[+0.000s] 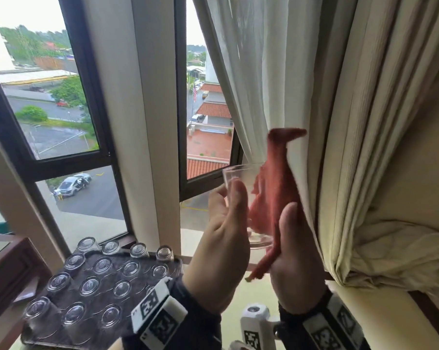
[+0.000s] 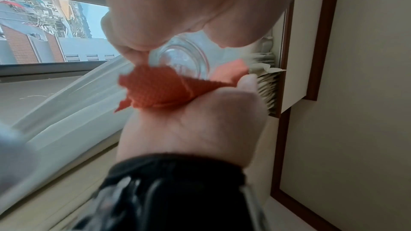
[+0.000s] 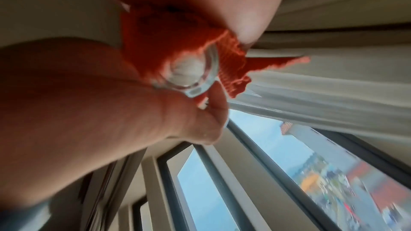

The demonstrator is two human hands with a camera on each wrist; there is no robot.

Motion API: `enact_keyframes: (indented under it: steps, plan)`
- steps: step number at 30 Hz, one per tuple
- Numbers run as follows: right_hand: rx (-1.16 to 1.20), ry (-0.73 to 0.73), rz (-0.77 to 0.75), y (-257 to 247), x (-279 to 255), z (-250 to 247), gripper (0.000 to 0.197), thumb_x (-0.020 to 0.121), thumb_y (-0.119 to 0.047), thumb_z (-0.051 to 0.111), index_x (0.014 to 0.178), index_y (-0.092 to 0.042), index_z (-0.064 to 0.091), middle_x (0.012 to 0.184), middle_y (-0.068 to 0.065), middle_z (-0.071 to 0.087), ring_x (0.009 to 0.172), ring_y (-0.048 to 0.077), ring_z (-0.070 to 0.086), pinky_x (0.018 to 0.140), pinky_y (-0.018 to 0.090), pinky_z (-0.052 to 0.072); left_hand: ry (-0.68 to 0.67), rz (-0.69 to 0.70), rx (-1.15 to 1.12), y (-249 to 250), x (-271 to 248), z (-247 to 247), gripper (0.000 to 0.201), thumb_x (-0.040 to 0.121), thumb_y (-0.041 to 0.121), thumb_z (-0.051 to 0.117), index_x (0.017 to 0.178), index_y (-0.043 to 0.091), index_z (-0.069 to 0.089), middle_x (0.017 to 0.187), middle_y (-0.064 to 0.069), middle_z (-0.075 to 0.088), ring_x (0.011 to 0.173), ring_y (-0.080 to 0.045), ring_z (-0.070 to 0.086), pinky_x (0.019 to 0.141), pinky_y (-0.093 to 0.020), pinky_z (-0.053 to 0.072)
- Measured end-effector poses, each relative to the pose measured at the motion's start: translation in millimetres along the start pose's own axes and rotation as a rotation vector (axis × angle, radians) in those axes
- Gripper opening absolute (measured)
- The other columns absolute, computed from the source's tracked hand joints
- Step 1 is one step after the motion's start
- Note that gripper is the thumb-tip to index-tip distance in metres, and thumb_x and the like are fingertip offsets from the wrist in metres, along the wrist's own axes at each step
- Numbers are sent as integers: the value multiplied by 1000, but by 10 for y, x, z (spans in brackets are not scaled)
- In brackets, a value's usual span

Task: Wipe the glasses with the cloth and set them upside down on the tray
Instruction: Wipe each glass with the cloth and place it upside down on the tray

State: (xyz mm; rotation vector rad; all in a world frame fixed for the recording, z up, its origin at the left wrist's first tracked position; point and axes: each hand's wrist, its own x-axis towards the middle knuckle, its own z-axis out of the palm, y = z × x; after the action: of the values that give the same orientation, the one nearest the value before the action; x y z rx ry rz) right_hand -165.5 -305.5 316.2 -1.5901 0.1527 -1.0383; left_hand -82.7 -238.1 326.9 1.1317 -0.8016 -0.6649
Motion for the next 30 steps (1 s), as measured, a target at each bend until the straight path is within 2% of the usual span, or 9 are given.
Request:
enact_keyframes:
  steps: [5, 9, 11, 17, 20, 23, 26, 28, 30]
  plan:
    - [-166, -184, -193, 177, -287, 128, 46, 103, -62, 26, 146, -54, 41, 157, -17, 42, 149, 18, 33, 122, 51, 28, 184, -28, -164, 145, 182, -206, 81, 82, 84, 62, 135, 23, 63, 133, -9, 71, 118, -20, 72, 98, -44, 56]
    - [-25, -146, 104, 295, -403, 175, 52, 86, -84, 35, 132, -64, 50, 128, -28, 63, 123, 20, 57, 97, 40, 52, 133, -85, -59, 190, 252, -336, 104, 60, 69, 89, 142, 15, 53, 125, -11, 70, 99, -17, 78, 80, -35, 62]
    - [65, -106, 136, 306, -285, 181, 64, 85, -83, 39, 138, -49, 53, 130, -16, 66, 119, 21, 63, 91, 40, 56, 90, -107, -54, 169, 168, -270, 96, 66, 53, 96, 137, 11, 47, 104, -11, 71, 75, -13, 78, 64, -25, 61]
    - [-58, 176, 169, 123, 107, 21, 100, 75, -86, 56, 148, -19, 45, 139, 9, 62, 120, 10, 65, 103, 34, 52, -34, -97, 31, -58, -64, -93, 57, 86, 62, 76, 126, 24, 58, 112, 3, 76, 99, -2, 74, 77, -10, 55]
    - [-80, 236, 30, 44, 152, 78, 91, 66, -95, 48, 116, -20, 65, 101, -1, 74, 94, 17, 71, 93, 40, 56, -65, -82, 25, -10, -46, -95, 50, 99, 60, 46, 125, 21, 66, 99, 25, 76, 94, 12, 68, 81, -5, 50]
    - [-240, -1, -250, 5, 41, 222, 71, 101, -66, 26, 141, -14, 54, 136, 12, 61, 130, 32, 56, 109, 52, 43, -4, -95, 3, -6, 80, -202, 57, 104, 74, 38, 126, 32, 70, 129, 0, 72, 129, -23, 63, 115, -48, 48]
    - [-255, -157, -103, 191, -196, 214, 82, 98, -71, 25, 149, -10, 46, 147, 14, 52, 142, 43, 40, 115, 63, 32, 43, -95, -63, 81, 164, -347, 58, 103, 74, 42, 131, 30, 66, 134, -4, 68, 126, -25, 65, 103, -44, 50]
    - [-178, -83, 168, 240, -301, 229, 109, 73, -97, 32, 138, -13, 55, 123, 4, 69, 124, 32, 61, 104, 50, 50, 46, -84, -40, 127, 160, -377, 59, 99, 75, 47, 131, 28, 61, 125, -5, 66, 109, -14, 69, 87, -32, 51]
    - [-69, -17, 208, 312, -247, 209, 103, 77, -93, 33, 147, -19, 44, 131, -4, 68, 124, 17, 63, 103, 37, 52, 15, -66, -22, 114, 112, -322, 56, 101, 69, 48, 132, 22, 57, 101, -2, 72, 83, -8, 72, 74, -28, 59]
